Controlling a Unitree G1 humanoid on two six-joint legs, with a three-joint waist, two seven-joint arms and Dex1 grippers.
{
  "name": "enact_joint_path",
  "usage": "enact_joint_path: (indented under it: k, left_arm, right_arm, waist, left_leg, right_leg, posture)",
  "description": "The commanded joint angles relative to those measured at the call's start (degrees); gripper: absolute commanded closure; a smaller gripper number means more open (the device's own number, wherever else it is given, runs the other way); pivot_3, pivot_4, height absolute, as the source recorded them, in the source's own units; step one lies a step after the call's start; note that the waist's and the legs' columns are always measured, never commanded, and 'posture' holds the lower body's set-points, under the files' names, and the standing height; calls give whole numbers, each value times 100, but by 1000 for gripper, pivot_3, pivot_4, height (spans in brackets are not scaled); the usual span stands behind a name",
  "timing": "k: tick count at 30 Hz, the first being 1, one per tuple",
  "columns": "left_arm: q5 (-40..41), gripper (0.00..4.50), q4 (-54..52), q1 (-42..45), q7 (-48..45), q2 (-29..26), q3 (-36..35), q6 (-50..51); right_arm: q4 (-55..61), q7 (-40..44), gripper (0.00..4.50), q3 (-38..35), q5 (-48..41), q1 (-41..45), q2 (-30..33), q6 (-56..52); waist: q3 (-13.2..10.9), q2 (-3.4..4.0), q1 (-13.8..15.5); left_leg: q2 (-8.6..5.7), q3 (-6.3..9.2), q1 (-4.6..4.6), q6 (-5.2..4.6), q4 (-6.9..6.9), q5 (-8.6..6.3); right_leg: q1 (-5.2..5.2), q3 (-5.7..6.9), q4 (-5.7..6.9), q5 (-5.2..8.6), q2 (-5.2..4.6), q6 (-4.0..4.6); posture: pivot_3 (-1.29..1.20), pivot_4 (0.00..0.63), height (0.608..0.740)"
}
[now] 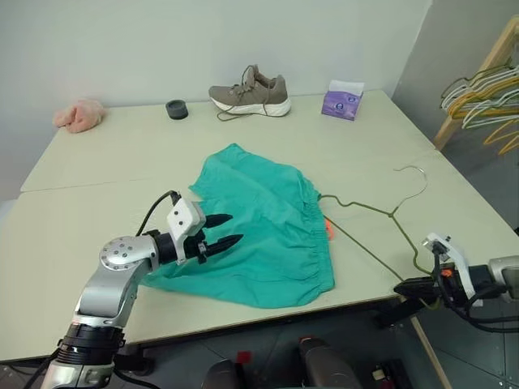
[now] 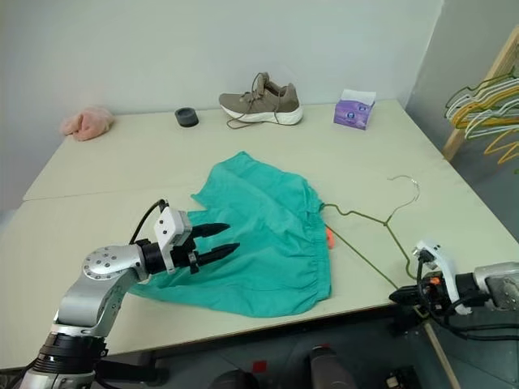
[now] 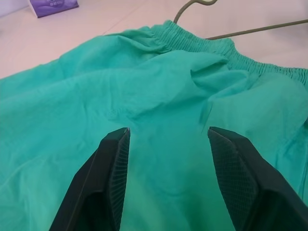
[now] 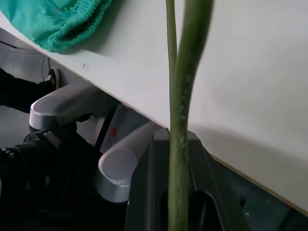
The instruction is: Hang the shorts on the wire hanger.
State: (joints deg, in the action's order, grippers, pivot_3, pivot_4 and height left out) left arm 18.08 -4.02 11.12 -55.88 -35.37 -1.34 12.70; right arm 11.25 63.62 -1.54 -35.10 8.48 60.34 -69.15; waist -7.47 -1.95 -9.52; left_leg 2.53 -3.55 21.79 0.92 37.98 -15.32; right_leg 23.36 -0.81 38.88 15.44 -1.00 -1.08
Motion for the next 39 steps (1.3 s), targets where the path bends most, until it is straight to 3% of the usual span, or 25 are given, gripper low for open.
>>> enact_joint_path:
  k: [1,8,17,22,24,29,34,39]
  left_arm:
    - [-21,1785,35,39,-73,29,52,-248]
    - [-95,1785,190,88,-105,93,143,-479]
    - [-140,1785,14,3,11,184,198,-474]
    - [-122,1785,-163,52,91,208,267,-331]
    - [-121,1785,-199,68,89,194,269,-293]
    - [-105,1785,-265,90,85,154,258,-212]
    - [-109,1785,-345,107,115,169,296,-148]
    - [-118,1785,-397,82,118,158,324,-142]
  right_arm:
    - [-276,-36,4500,324,-38,496,-123,-192]
    - [-879,-225,4500,587,-204,1329,-526,-992]
    - [-1322,-1395,4500,-701,-452,2083,-2032,-2306]
    - [-230,-1078,4500,-69,-921,1511,-1622,-2268]
    - [56,-752,4500,389,-864,1365,-1146,-1813]
    - [4,-313,4500,938,-792,1423,-690,-1238]
    - [-726,-1014,4500,981,-462,1843,-1434,-1298]
    - [-1415,-1673,4500,312,-491,2308,-2342,-1908]
  waist:
    - [-2,-2,4]
    - [-2,-3,27]
    - [-2,-2,50]
    - [-4,0,164]
    - [-6,3,164]
    - [-8,0,152]
    - [-13,-7,123]
    - [-15,-4,149]
  left_leg:
    - [1,0,1,0,0,0]
    - [-1,-1,8,0,0,0]
    - [3,2,11,0,0,0]
    - [4,1,23,-8,-2,-5]
    - [2,-2,26,-12,-1,-7]
    - [-4,-6,23,-18,1,-11]
    - [9,-3,11,-18,1,-10]
    - [10,2,14,-18,1,-10]
  right_leg:
    - [0,1,0,0,0,0]
    - [3,0,-3,0,-3,0]
    - [7,2,4,-1,-3,1]
    - [13,5,-4,1,-3,-2]
    - [15,5,-6,2,-4,-4]
    - [11,4,-15,2,-10,-5]
    - [12,-3,0,0,-3,-1]
    - [14,0,4,-1,-2,0]
  posture:
    - [-203,119,740]
    - [-182,118,740]
    - [-175,118,740]
    - [-176,120,740]
    - [-176,121,740]
    - [-175,121,740]
    - [-171,120,740]
    - [-168,117,740]
